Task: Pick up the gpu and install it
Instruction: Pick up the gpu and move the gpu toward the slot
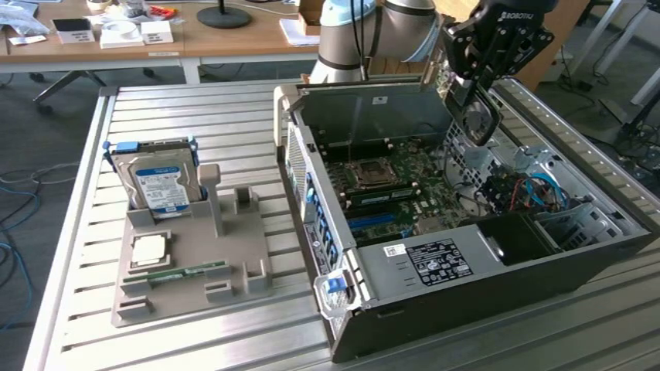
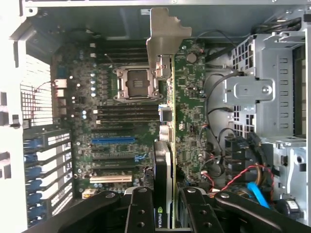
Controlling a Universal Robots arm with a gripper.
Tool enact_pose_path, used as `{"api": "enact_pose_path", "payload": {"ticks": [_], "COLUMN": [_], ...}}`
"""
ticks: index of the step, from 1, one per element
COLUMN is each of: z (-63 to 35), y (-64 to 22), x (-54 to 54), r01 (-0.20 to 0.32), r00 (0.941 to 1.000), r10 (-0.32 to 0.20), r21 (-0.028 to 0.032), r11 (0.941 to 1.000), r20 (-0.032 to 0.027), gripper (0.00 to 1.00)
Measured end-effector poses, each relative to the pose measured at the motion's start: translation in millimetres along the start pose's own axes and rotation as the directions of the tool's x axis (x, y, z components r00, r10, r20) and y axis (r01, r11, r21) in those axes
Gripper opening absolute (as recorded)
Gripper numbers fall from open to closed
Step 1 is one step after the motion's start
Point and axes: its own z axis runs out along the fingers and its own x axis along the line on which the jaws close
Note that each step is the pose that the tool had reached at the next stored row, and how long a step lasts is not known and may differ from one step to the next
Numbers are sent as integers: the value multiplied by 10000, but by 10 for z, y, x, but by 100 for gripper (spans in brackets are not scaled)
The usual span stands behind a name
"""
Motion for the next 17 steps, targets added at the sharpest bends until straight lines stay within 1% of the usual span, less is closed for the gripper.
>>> {"api": "enact_pose_path", "payload": {"ticks": [8,17], "z": [5,12], "y": [14,28], "x": [-197,-466], "r01": [-2,-2], "r00": [10000,10000], "r10": [2,2], "r21": [-1,-5], "r11": [10000,10000], "r20": [0,-1], "gripper": [27,27]}}
